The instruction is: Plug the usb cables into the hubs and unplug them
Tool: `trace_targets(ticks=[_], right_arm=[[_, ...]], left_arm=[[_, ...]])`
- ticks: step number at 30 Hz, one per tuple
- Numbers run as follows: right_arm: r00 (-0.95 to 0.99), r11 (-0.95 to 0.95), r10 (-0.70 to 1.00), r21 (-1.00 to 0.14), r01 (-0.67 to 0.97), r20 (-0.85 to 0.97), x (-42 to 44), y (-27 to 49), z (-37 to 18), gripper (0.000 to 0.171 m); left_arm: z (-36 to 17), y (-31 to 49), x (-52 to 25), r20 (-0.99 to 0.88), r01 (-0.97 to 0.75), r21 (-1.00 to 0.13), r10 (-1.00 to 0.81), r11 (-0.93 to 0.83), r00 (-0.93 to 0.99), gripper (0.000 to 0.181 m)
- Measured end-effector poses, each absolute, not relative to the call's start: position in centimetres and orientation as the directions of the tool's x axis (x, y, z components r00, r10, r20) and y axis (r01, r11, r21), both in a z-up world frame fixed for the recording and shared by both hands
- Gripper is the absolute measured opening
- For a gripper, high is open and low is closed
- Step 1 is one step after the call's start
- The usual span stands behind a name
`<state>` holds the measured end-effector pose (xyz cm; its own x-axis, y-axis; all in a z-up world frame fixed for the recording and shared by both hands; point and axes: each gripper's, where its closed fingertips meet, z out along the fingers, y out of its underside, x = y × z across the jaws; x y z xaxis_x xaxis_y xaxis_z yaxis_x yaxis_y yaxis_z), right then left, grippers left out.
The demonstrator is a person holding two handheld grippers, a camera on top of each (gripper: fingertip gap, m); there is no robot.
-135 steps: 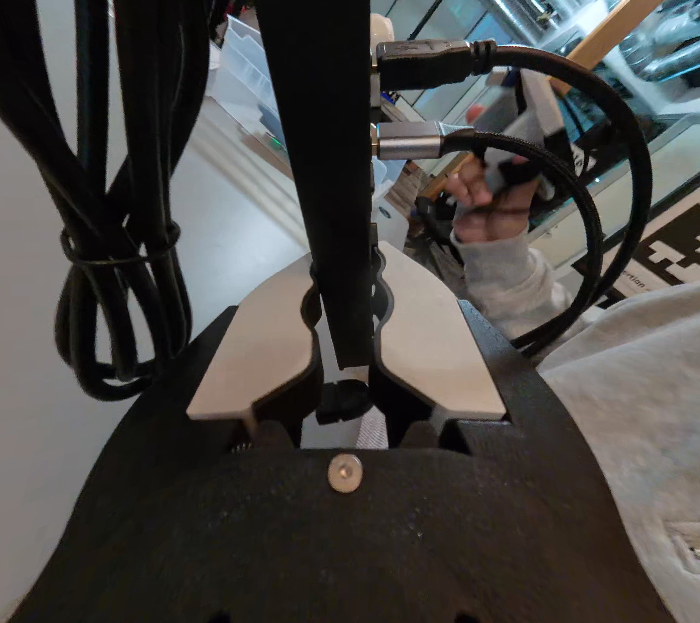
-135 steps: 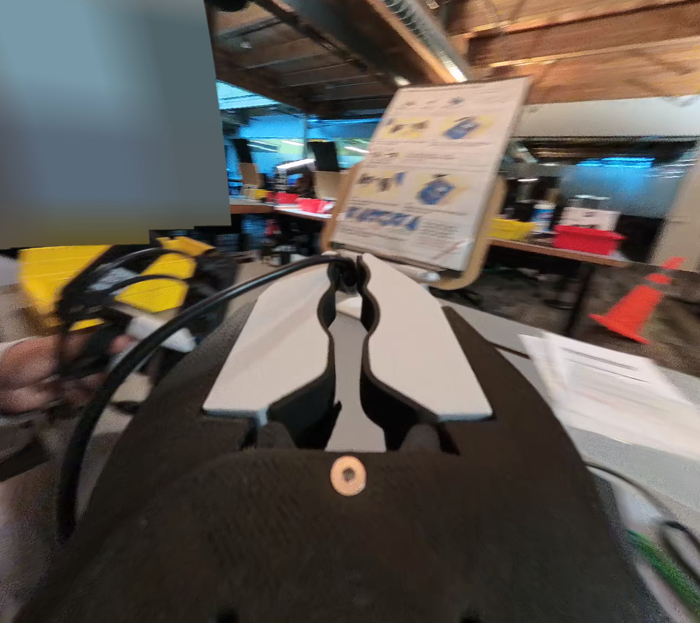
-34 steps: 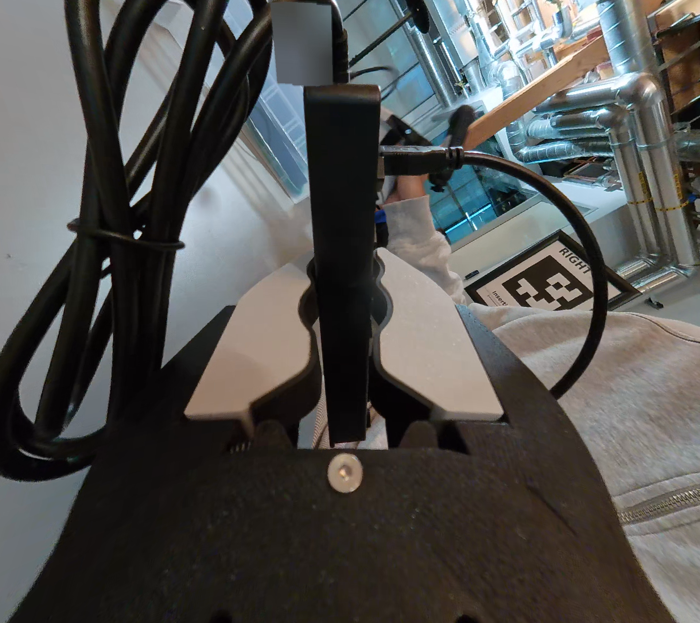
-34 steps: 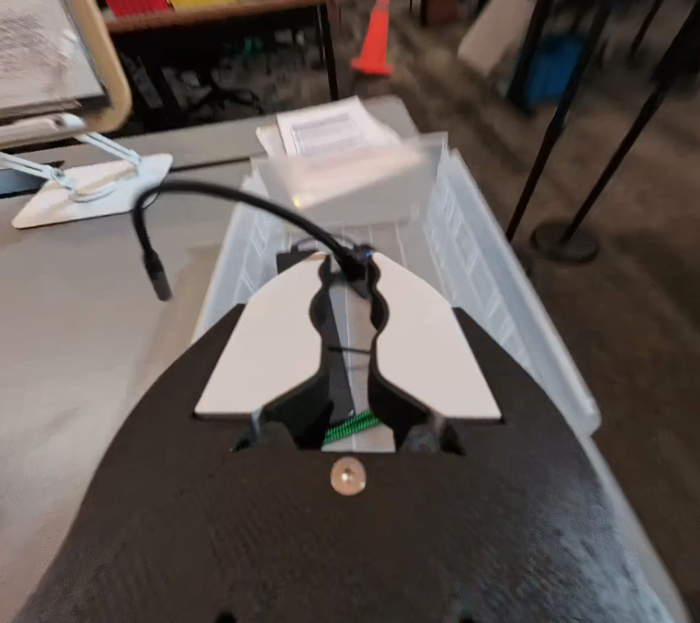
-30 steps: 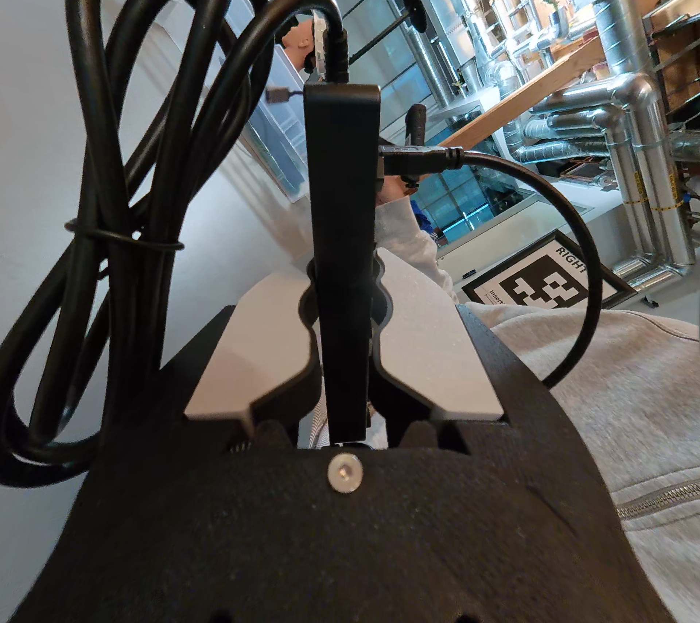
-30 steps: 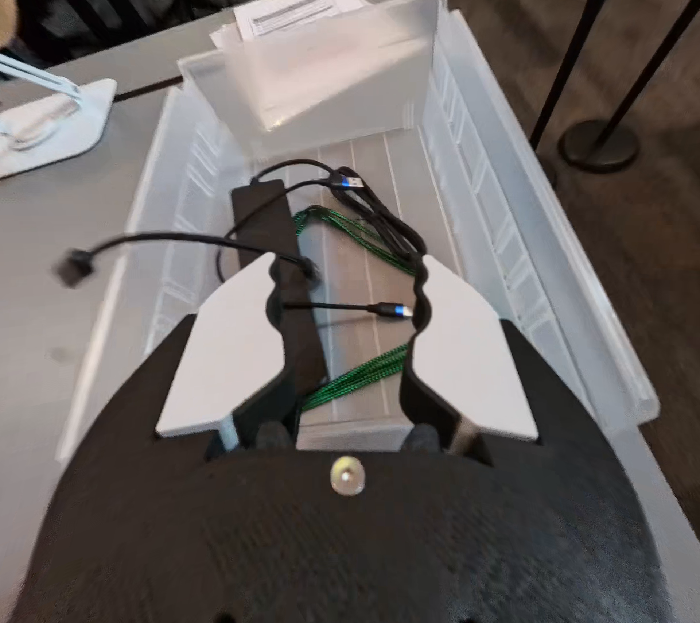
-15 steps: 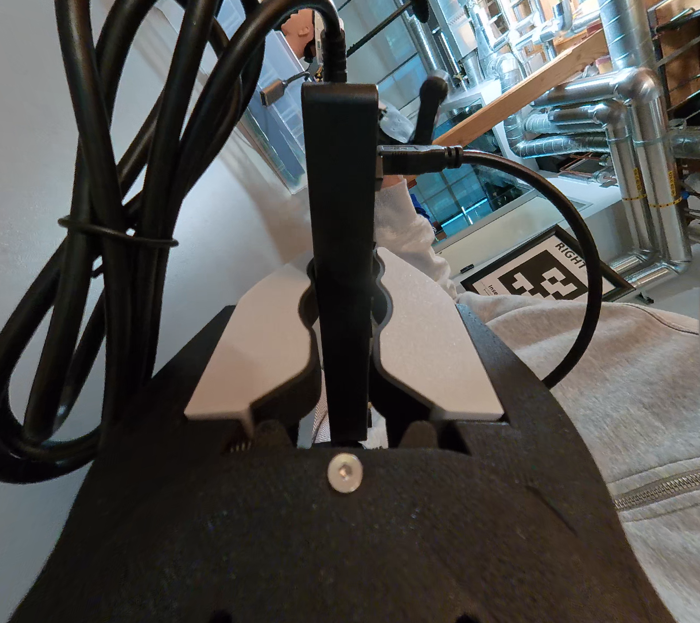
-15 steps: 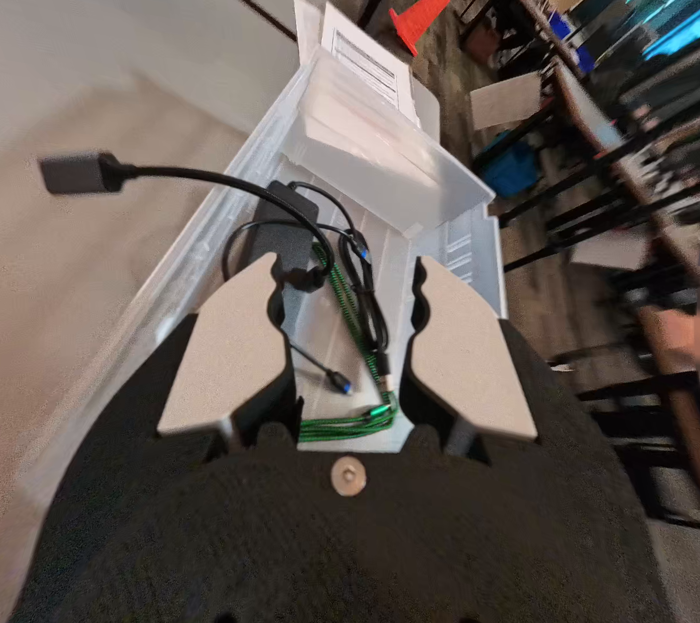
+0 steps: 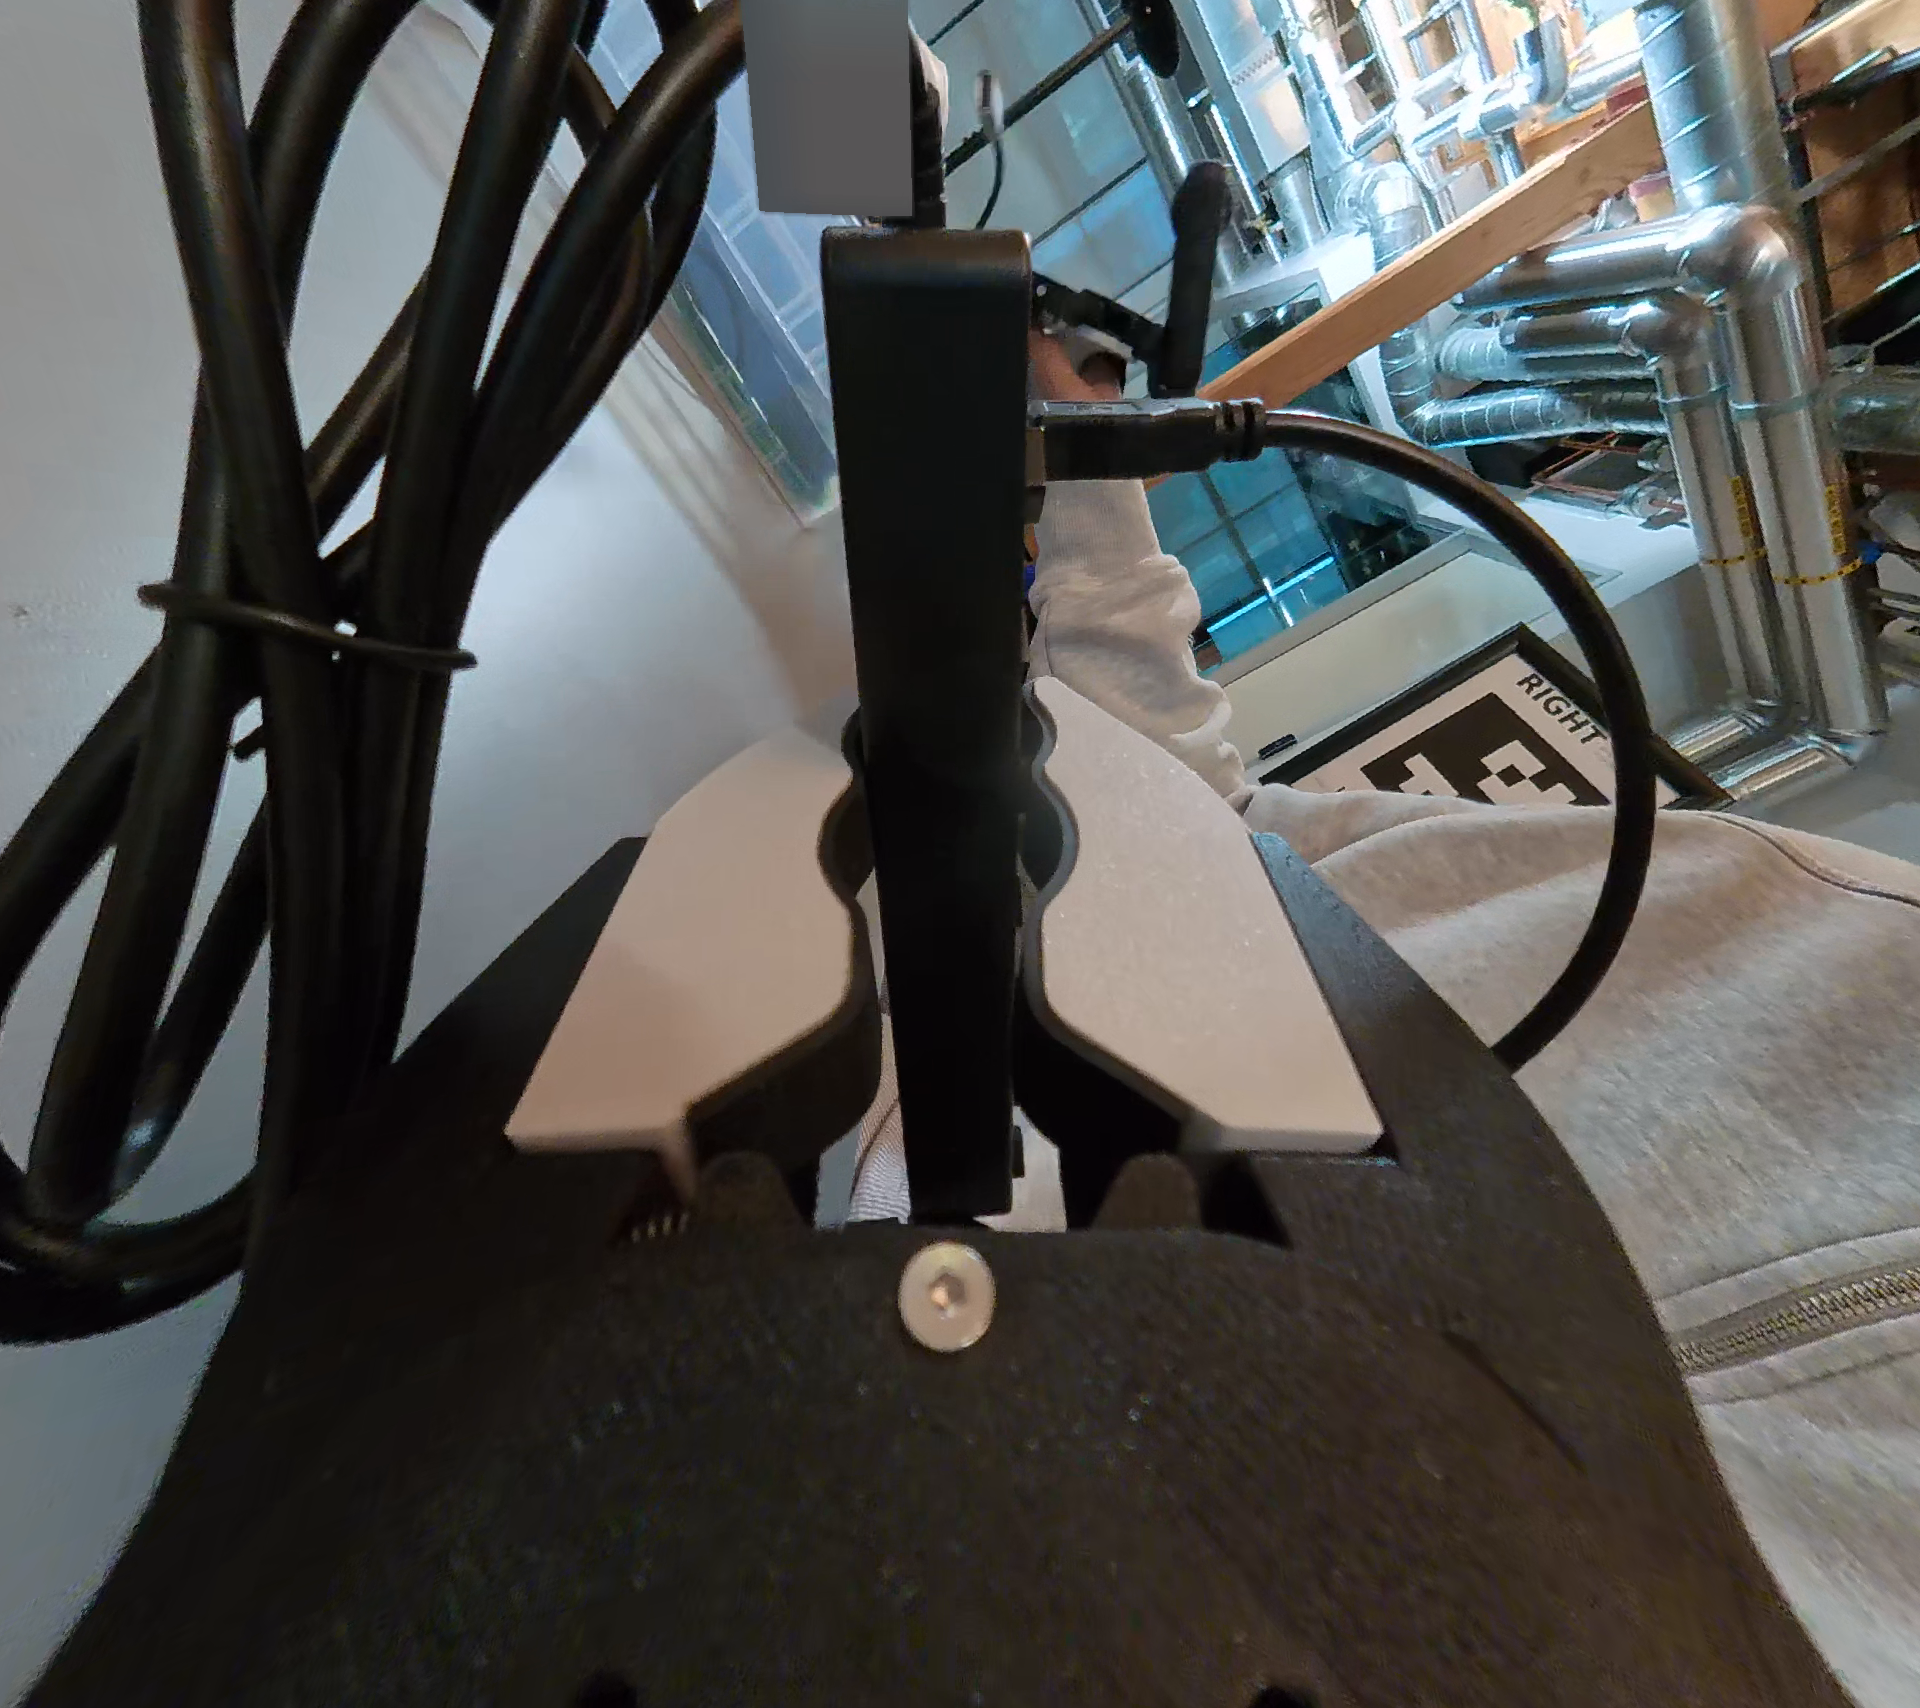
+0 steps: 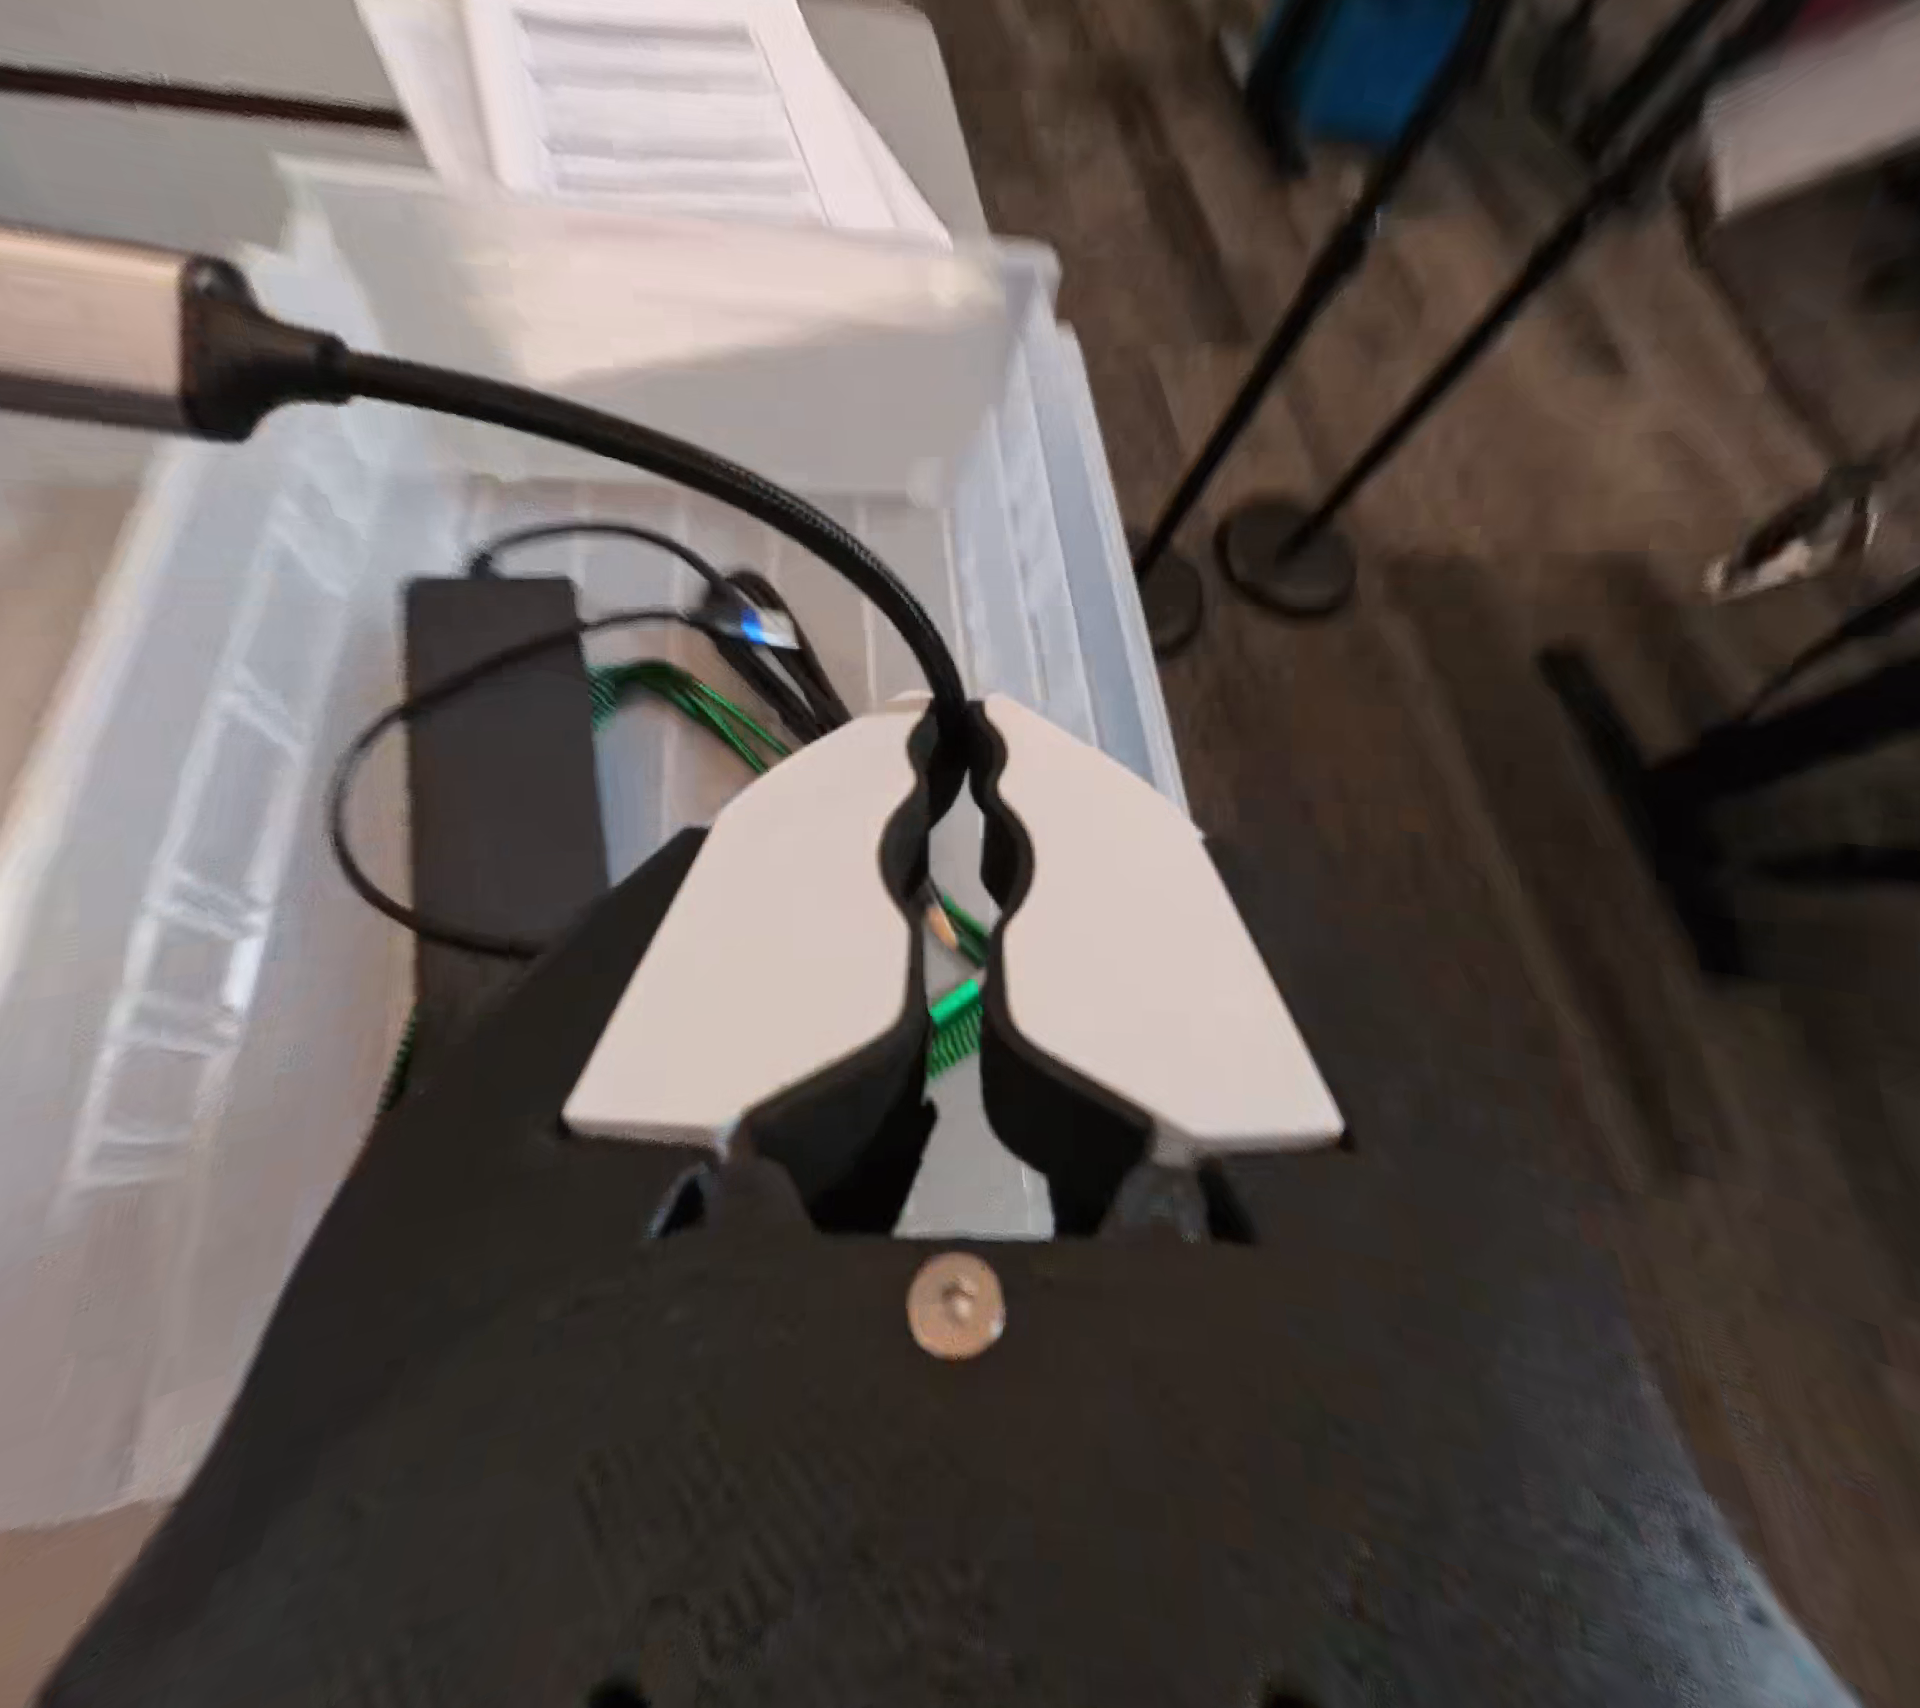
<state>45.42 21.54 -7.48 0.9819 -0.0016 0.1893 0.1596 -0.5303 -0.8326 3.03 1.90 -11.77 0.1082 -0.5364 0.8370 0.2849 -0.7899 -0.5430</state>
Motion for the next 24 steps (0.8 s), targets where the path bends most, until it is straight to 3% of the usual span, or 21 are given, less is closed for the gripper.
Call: trace_targets(ticks=[4, 7, 9, 14, 17, 21, 24], right_arm=[[0.986, -0.669, -0.048, -0.738, 0.086, 0.158, 47.9, 20.5, -11.5, 0.015], [0.989, -0.604, -0.017, -0.790, 0.105, 0.145, 46.8, 20.9, -10.3, 0.047], [0.972, -0.537, -0.010, -0.821, 0.195, 0.237, 46.2, 21.1, -8.2, 0.052], [0.896, -0.279, 0.164, -0.852, 0.443, 0.412, 38.1, 20.1, -2.6, 0.044], [0.796, -0.022, 0.331, -0.839, 0.543, 0.506, 29.1, 17.8, -0.2, 0.036], [0.553, 0.274, 0.643, -0.833, 0.480, 0.530, 15.4, 11.2, -0.9, 0.025], [0.401, 0.302, 0.803, -0.881, 0.365, 0.442, 8.3, 6.4, -3.3, 0.027]], left_arm=[[-11.8, 1.8, 3.2, 0.835, 0.281, -0.546, -0.539, -0.789, 0.111, 0.025], [-11.9, 1.8, 3.3, 0.835, 0.276, -0.547, -0.539, -0.790, 0.114, 0.025], [-11.9, 1.8, 3.4, 0.833, 0.272, -0.550, -0.541, -0.789, 0.116, 0.025], [-12.1, 1.8, 3.6, 0.825, 0.260, -0.564, -0.550, -0.784, 0.130, 0.025], [-12.0, 1.8, 3.6, 0.823, 0.258, -0.566, -0.554, -0.783, 0.126, 0.025], [-11.7, 1.6, 3.5, 0.818, 0.255, -0.572, -0.563, -0.780, 0.114, 0.025], [-11.4, 1.3, 3.7, 0.812, 0.241, -0.581, -0.576, -0.778, 0.096, 0.025]])
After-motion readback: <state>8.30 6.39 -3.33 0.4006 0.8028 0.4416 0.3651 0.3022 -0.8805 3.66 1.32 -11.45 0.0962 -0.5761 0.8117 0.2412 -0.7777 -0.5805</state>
